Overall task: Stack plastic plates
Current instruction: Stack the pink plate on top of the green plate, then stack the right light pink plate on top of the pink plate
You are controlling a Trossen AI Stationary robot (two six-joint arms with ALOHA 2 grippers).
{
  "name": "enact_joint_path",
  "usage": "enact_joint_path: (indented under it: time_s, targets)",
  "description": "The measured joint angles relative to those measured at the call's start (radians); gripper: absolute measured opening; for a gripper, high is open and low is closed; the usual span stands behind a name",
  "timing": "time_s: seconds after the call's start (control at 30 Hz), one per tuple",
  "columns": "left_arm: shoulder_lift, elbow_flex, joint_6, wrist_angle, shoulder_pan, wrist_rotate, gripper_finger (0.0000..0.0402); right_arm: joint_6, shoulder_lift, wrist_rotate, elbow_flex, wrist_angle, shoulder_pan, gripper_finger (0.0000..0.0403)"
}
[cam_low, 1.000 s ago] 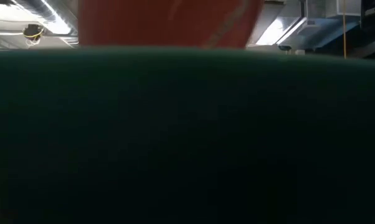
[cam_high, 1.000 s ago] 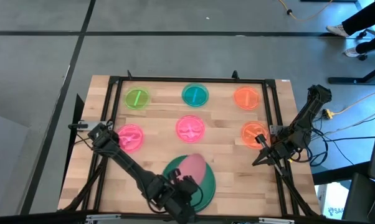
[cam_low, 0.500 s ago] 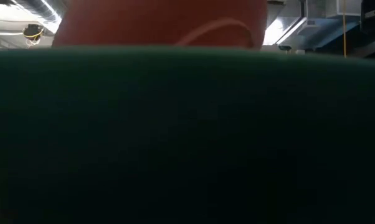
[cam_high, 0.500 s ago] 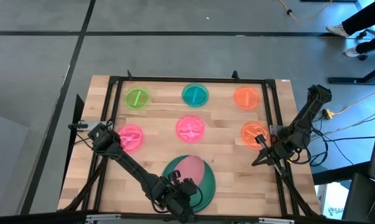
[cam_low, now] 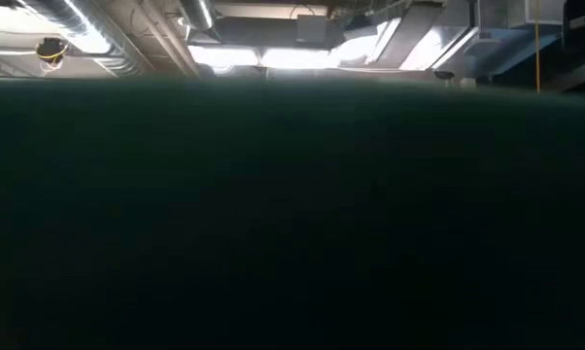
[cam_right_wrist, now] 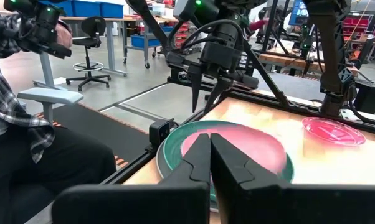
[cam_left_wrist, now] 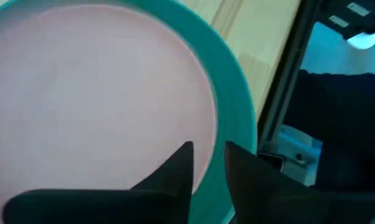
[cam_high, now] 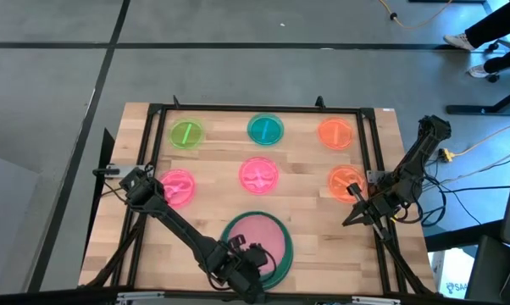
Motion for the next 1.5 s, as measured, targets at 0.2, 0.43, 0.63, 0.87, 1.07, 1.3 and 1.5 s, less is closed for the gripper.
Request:
enact_joint_path:
  time_s: [0.2,0.43,0.63,0.87,1.07,1.3,1.5]
  targets:
    - [-0.001,0.0,0.002,0.042,0.01,0.05,0.0102,0.0,0.0,0.0,0.0,0.0,0.0,0.0002]
    - [-0.004,0.0,0.01,0.058,0.034,0.034,0.0102,0.0,0.0,0.0,0.0,0.0,0.0,0.0002]
    - [-0.004,0.0,0.036,0.057,0.073,-0.1,0.0102,0.0,0.0,0.0,0.0,0.0,0.0,0.0002]
    - [-0.005,0.0,0.074,0.057,0.14,-0.178,0.0102,0.0,0.0,0.0,0.0,0.0,0.0,0.0002]
    - [-0.004,-0.018,0.169,0.078,0.21,-0.181,0.0128,0.0,0.0,0.0,0.0,0.0,0.0,0.0002]
    - [-0.002,-0.06,0.241,0.084,0.278,-0.194,0.0157,0.0,0.0,0.0,0.0,0.0,0.0,0.0002]
    - [-0.002,-0.132,0.246,0.125,0.323,-0.211,0.0158,0.0,0.0,0.002,0.0,0.0,0.0,0.0002]
